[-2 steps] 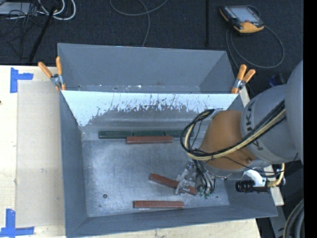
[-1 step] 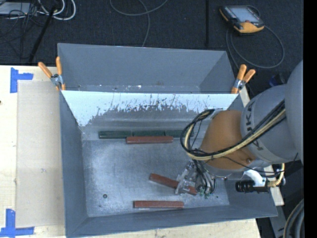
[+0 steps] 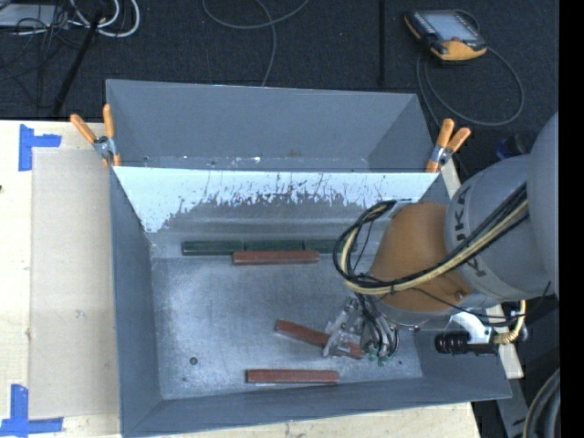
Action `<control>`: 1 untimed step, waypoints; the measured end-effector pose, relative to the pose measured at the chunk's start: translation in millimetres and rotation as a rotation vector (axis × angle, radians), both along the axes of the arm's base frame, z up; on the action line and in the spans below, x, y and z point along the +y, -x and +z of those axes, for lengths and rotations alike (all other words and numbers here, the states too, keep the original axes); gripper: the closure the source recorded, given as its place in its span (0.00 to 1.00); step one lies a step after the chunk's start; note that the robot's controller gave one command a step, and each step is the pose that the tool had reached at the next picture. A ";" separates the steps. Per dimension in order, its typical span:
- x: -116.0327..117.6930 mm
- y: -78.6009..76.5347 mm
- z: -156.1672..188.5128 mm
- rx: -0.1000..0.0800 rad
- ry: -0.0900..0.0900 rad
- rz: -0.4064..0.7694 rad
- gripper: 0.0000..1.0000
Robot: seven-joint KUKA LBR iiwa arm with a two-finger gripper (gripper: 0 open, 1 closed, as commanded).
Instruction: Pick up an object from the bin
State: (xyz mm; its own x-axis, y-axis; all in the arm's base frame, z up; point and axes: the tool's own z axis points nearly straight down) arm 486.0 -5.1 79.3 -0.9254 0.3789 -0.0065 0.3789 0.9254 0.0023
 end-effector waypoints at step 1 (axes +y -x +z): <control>0.2 3.2 15.2 0.012 -0.001 0.001 1.00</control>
Offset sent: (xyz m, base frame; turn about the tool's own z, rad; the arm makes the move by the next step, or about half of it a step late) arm 0.0000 0.0000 0.0717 0.0000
